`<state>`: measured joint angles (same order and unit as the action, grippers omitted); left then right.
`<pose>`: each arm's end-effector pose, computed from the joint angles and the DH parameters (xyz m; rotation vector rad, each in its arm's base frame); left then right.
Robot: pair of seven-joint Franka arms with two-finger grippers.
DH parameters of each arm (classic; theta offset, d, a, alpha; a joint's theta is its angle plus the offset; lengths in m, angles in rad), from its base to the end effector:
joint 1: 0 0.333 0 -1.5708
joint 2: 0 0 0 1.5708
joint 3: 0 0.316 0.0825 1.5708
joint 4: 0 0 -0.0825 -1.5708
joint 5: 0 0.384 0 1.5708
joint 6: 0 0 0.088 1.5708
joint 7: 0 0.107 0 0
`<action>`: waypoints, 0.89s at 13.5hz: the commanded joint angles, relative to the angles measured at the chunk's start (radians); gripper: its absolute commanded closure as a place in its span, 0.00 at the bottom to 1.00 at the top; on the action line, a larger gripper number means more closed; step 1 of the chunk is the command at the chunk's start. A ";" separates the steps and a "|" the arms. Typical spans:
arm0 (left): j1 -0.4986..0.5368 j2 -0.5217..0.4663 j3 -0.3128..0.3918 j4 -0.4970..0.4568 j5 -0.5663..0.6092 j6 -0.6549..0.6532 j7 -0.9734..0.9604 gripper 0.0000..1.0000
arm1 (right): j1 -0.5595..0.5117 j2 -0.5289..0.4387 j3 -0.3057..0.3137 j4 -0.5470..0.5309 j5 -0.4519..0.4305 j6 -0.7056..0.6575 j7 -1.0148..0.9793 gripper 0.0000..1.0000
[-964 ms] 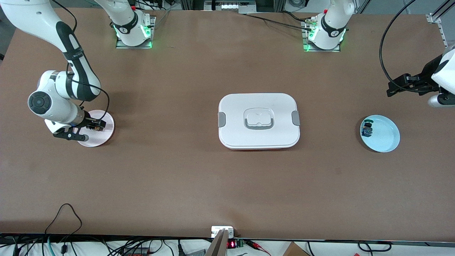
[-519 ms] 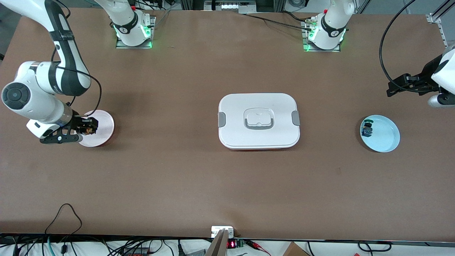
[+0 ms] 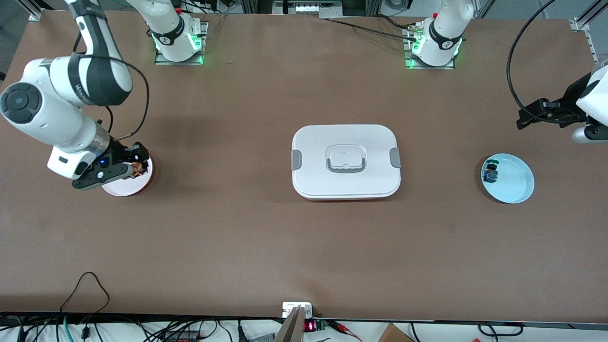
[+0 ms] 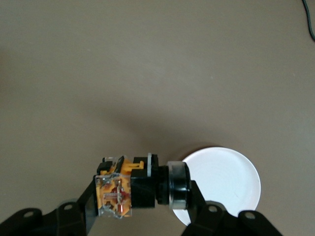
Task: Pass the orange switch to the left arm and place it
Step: 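Lift the orange switch with the right gripper over the white box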
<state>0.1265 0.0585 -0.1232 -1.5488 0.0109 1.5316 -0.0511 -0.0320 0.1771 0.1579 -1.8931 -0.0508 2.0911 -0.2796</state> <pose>0.5671 0.0051 0.5990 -3.1327 -0.0852 0.1178 0.5996 0.0696 0.4142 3.0519 0.6625 0.0344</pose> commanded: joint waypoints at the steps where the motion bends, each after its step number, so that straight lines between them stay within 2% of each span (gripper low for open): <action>1: 0.004 0.011 -0.001 0.030 0.026 -0.019 0.004 0.00 | 0.033 -0.050 0.012 -0.003 0.051 -0.016 -0.091 1.00; 5: 0.010 0.030 0.008 0.033 0.012 -0.011 0.002 0.00 | 0.050 -0.051 0.101 0.000 0.207 0.039 -0.127 1.00; 7: 0.025 0.049 0.008 0.050 -0.012 -0.011 0.004 0.00 | 0.052 -0.048 0.141 0.029 0.274 0.092 -0.273 1.00; 9: 0.022 0.053 0.000 0.047 0.000 -0.024 0.000 0.00 | 0.090 -0.047 0.149 0.054 0.380 0.090 -0.367 1.00; 11: 0.030 0.067 0.004 0.048 -0.014 -0.063 0.004 0.00 | 0.121 -0.047 0.153 0.063 0.411 0.095 -0.447 1.00; 12: 0.038 0.067 0.004 0.055 -0.028 -0.100 0.022 0.00 | 0.153 -0.050 0.158 0.081 0.472 0.092 -0.457 1.00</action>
<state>0.1438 0.1019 -0.1125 -1.5439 0.0072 1.5015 -0.0511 0.0794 0.1331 0.3109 -1.8408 0.3455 2.1866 -0.6773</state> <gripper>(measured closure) 0.000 0.269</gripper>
